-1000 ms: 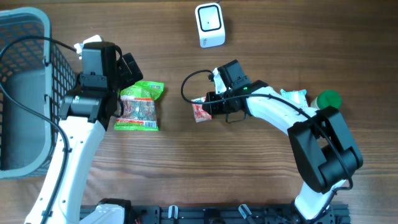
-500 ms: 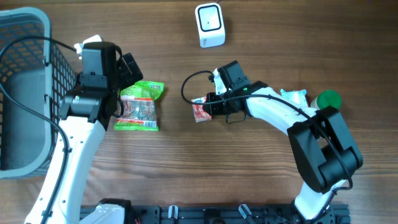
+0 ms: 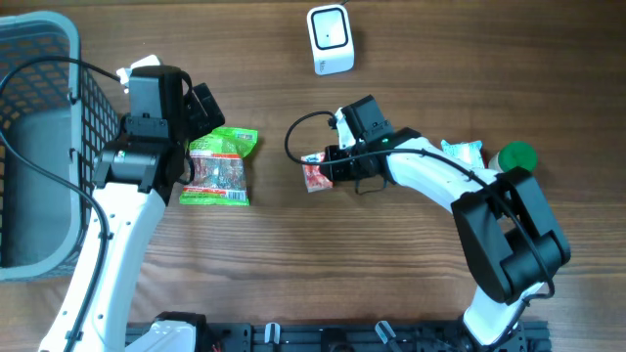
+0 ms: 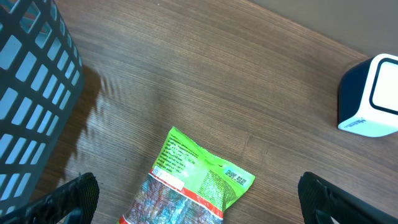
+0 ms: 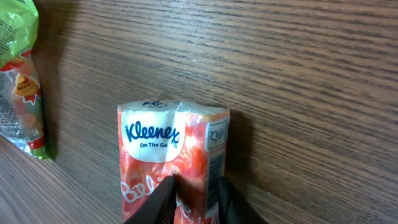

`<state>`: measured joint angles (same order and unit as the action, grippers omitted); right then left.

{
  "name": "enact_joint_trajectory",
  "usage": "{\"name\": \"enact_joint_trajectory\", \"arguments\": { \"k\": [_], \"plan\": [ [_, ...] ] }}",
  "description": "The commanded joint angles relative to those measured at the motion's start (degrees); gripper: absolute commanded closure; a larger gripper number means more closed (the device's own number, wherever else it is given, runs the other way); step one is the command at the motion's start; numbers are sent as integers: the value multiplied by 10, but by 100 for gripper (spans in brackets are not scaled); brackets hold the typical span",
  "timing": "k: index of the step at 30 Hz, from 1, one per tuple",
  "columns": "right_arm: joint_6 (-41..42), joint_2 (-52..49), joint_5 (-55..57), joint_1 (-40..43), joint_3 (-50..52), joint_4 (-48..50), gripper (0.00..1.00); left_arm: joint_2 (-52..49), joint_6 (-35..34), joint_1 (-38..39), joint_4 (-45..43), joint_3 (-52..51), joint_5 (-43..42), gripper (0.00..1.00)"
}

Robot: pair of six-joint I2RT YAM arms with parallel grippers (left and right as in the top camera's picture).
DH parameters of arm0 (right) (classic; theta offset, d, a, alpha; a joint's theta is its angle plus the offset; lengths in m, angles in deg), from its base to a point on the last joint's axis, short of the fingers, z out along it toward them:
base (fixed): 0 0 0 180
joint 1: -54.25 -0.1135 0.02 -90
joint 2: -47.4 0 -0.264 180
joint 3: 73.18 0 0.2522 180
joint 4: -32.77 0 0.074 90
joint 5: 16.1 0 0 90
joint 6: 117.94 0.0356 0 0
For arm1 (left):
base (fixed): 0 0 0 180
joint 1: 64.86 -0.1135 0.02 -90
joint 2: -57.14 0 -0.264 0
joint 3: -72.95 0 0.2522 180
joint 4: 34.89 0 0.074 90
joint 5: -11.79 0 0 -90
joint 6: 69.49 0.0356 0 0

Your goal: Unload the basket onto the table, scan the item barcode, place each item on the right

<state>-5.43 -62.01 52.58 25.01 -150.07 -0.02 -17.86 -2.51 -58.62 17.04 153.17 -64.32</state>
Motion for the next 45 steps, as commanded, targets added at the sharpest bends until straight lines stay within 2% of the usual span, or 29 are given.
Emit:
{"name": "enact_joint_trajectory", "arguments": {
  "k": [1,5,9,10,11,14,18,22,27,34,45],
  "plan": [
    [2,-10,10,-8,8,4,76,0,3,-3,-2,6,9,0],
    [2,-10,23,-15,8,3,77,0,3,-3,-2,6,9,0],
    [2,-10,23,-16,8,4,87,0,3,-3,-2,6,9,0],
    [2,-10,23,-16,8,4,94,0,3,-3,-2,6,9,0],
    [0,-10,23,-16,8,3,96,0,3,-3,-2,6,9,0],
    [-37,9,18,-11,4,-7,96,0,3,-3,-2,6,9,0],
    [-65,91,47,-8,0,-24,96,0,3,-3,-2,6,9,0],
    [-74,202,206,-21,0,-82,96,0,3,-3,-2,6,9,0],
    [-77,251,389,-52,0,-156,96,0,3,-3,-2,6,9,0],
    [-73,220,586,-124,0,-222,96,0,3,-3,-2,6,9,0],
    [-73,101,759,-232,0,-221,96,0,3,-3,-2,6,9,0]
  ]
}}
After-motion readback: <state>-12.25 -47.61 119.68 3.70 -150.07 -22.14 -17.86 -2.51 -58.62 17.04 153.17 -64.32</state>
